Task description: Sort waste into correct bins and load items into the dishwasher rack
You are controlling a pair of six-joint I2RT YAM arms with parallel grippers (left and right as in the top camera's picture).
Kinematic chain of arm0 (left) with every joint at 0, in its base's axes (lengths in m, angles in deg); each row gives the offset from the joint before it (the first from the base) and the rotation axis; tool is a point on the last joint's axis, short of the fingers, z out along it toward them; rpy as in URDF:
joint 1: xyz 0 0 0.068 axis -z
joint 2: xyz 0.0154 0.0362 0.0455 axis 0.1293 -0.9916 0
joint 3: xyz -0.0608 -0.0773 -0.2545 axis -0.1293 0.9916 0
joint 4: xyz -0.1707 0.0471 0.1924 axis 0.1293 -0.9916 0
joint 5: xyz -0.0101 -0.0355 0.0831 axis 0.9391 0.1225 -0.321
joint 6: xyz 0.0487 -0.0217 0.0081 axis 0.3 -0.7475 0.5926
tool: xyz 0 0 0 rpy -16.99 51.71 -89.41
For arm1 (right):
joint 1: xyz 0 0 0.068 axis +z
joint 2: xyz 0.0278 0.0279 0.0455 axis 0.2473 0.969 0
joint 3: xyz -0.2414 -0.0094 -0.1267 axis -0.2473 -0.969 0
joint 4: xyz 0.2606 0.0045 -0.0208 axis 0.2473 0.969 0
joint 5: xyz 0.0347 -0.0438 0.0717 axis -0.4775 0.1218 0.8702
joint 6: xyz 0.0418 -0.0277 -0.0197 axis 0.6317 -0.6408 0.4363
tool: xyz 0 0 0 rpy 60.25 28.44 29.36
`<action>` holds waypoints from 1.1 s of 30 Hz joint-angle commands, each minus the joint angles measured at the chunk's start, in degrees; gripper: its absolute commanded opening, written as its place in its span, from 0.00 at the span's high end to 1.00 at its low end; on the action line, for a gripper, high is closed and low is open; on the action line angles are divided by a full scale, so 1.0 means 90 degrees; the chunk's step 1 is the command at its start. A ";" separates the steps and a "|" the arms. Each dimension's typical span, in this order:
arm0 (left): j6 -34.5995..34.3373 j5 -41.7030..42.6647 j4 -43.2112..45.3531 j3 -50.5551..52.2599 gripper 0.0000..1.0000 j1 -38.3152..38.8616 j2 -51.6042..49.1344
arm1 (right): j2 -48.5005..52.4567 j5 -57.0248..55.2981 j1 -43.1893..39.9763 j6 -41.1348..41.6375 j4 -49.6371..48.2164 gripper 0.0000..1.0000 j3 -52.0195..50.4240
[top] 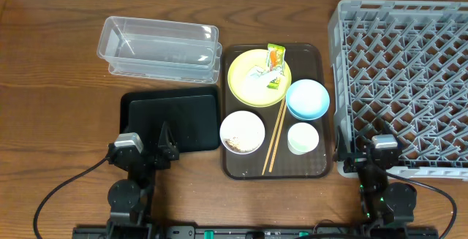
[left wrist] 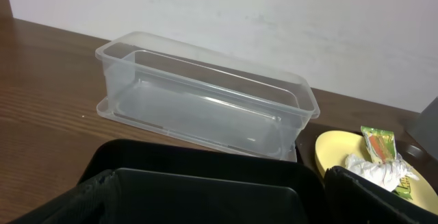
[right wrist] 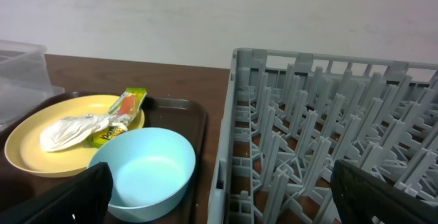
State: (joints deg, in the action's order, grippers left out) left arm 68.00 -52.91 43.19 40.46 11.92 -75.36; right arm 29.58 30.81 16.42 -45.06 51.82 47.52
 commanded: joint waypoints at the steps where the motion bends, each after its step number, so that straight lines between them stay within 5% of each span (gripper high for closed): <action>1: 0.0134 -0.0010 -0.0214 0.0143 0.03 -0.0039 0.0051 | 0.0012 0.0017 0.0070 -0.0053 0.0027 0.01 -0.0005; 33: 0.0131 -0.0172 0.0369 0.0143 0.03 -0.0039 0.0044 | 0.0012 -0.0024 0.0070 -0.0046 -0.0024 0.01 -0.0005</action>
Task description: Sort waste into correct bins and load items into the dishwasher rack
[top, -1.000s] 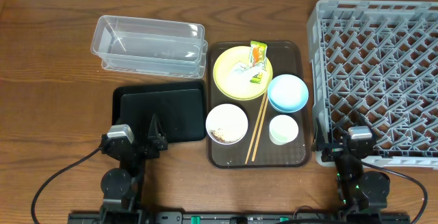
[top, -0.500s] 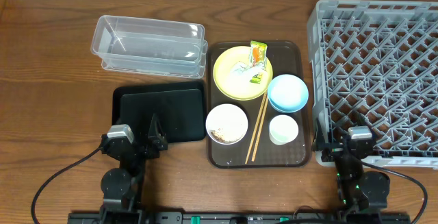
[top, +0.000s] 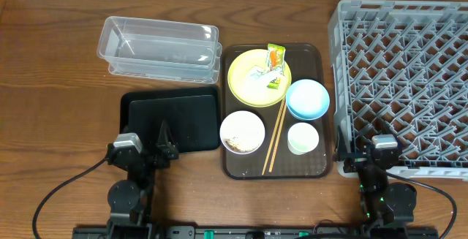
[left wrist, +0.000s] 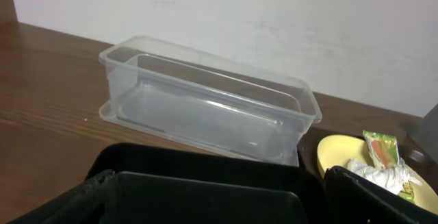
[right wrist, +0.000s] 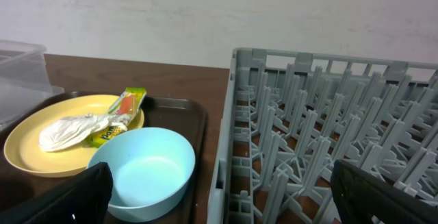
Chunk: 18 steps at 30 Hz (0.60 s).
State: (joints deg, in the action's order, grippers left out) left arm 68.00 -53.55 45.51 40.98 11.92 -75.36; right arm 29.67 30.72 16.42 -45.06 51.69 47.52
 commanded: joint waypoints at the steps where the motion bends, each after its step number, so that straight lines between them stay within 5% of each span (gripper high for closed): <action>1: 0.0134 -0.0078 0.0177 0.0085 0.03 -0.0039 0.0044 | 0.0002 0.0005 0.0070 -0.0027 -0.0007 0.01 -0.0002; 9: 0.0136 -0.0080 -0.0520 -0.0583 0.03 -0.0039 -0.0561 | 0.0032 -0.0359 0.0070 0.0571 0.0223 0.01 0.0308; 18: 0.0136 -0.0068 -0.1899 -0.2752 0.03 -0.0039 -0.3077 | 0.1389 -0.0767 0.0070 0.0571 0.1583 0.01 0.2016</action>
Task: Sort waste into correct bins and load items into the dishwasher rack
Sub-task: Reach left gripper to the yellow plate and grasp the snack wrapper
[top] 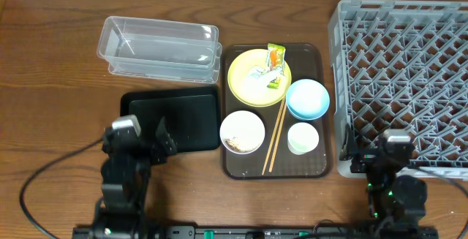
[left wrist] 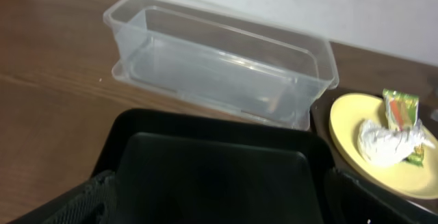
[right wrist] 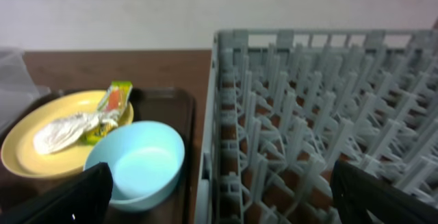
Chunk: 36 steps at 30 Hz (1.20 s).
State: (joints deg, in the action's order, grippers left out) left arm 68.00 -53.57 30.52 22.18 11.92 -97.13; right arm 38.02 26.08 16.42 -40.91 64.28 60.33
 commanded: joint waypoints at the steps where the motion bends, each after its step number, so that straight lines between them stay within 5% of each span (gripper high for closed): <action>1: 0.0138 0.0007 -0.0418 -0.0911 0.03 -0.0039 -0.0947 | 0.0690 -0.0270 0.0070 0.0109 0.0333 0.01 0.0814; 9: 0.0158 0.0634 -0.2776 -0.3140 0.03 -0.0039 -0.3087 | 0.2795 -0.0270 0.0063 0.0109 0.1906 0.01 0.2620; 13: 0.0151 0.0648 -0.3053 -0.3429 0.03 -0.0039 -0.3371 | 0.3446 -0.0209 0.0066 0.0109 0.2412 0.01 0.3121; 20: 0.0342 0.1690 -0.1647 -0.3478 0.03 -0.0027 -0.3735 | 0.3694 0.0068 0.0066 0.0109 0.2256 0.01 0.3181; 30: 0.2259 0.1698 -0.1035 -0.5309 0.03 0.0896 -0.6489 | 0.3696 0.0068 0.0066 0.0109 0.2195 0.01 0.3179; 36: 0.2494 0.1683 -0.0044 -0.5542 0.03 0.1700 -0.7803 | 0.3696 0.0068 0.0066 0.0109 0.2198 0.01 0.3179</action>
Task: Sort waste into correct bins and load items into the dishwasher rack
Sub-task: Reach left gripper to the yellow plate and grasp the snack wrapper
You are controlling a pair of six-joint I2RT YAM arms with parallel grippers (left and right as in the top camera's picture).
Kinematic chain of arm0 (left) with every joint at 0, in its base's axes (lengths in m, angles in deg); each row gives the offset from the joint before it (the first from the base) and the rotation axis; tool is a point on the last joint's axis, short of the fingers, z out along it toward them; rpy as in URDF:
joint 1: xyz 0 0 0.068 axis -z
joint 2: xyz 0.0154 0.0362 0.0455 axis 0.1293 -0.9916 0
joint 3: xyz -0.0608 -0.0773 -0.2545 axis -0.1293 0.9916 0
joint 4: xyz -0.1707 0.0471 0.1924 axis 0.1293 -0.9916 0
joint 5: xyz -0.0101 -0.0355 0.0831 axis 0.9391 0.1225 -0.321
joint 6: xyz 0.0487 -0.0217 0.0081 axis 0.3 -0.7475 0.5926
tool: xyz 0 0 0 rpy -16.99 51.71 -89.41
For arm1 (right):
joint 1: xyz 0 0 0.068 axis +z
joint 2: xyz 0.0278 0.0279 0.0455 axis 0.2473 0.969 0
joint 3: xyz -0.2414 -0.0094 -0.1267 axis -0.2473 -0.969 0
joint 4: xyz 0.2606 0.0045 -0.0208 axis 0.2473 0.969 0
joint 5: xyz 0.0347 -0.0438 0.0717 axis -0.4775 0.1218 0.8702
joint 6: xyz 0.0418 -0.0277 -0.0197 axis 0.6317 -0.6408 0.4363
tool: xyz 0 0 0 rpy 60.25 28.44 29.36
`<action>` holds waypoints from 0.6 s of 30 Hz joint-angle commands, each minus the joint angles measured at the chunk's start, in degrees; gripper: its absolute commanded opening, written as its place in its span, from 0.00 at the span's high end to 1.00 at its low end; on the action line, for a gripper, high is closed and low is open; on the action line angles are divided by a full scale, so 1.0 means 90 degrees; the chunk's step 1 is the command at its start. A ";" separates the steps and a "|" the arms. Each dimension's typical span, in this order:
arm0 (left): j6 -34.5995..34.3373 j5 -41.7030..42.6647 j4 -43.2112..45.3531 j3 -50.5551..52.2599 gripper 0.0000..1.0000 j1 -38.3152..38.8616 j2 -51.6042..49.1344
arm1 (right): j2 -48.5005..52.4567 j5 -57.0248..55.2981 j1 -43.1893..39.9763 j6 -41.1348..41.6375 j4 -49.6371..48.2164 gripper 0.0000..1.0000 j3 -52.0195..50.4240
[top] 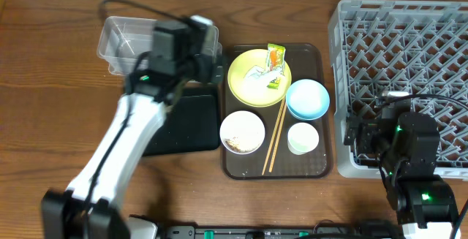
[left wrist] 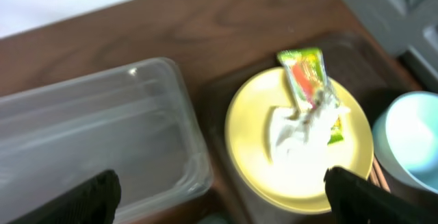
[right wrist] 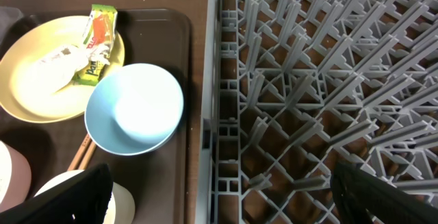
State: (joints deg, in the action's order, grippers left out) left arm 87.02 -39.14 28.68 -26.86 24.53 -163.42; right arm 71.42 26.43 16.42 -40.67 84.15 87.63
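Observation:
On the brown tray [top: 319,52] a yellow plate [top: 248,85] holds a green-orange wrapper [top: 275,55] and a crumpled tissue [left wrist: 294,131]. The tray also carries a blue bowl [top: 307,99], a white bowl with food residue [top: 242,133], a cup [top: 303,138] and chopsticks [top: 275,137]. My left gripper [left wrist: 222,196] is open and empty, hovering between the clear bin [top: 124,45] and the yellow plate. My right gripper [right wrist: 219,210] is open and empty over the left edge of the grey dishwasher rack [top: 409,42].
A black bin [top: 183,126] lies left of the tray, in front of the clear bin. The left arm [top: 124,129] stretches across it. The right arm [top: 409,148] sits over the rack's front left corner. Bare wood table [top: 44,122] surrounds everything.
My left gripper went from behind the black bin at the table's front to the clear bin's right end beside the yellow plate. The right gripper has risen and now looks down on the rack edge.
Both arms first rested low at the table's front, grippers open, left facing the black and clear bins, right facing the rack. Then both stood slightly higher. Now the left reaches far toward the plate and the right hovers over the rack. No item has moved.

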 commanded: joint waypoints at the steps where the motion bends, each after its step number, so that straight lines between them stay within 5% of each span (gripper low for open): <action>1: 0.0381 0.0080 0.0304 -0.0092 0.03 0.0418 -0.0622 | -0.0015 0.0029 0.0066 0.0083 -0.0010 0.01 0.0146; 9: 0.0379 0.0080 0.1258 -0.0092 0.05 0.1122 -0.2023 | -0.0015 0.0032 0.0066 0.0083 0.0017 0.01 0.0146; 13: 0.0379 0.0080 0.1481 -0.0092 0.18 0.1231 -0.2591 | -0.0015 0.0032 0.0066 0.0083 0.0027 0.01 0.0146; 18: 0.0376 0.0075 0.1707 -0.0092 0.50 0.1209 -0.2958 | -0.0015 0.0034 0.0066 0.0083 0.0034 0.01 0.0146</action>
State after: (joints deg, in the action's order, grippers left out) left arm 89.97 -38.70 43.48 -26.89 35.68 -189.36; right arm 71.42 26.46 16.42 -40.67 84.37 87.68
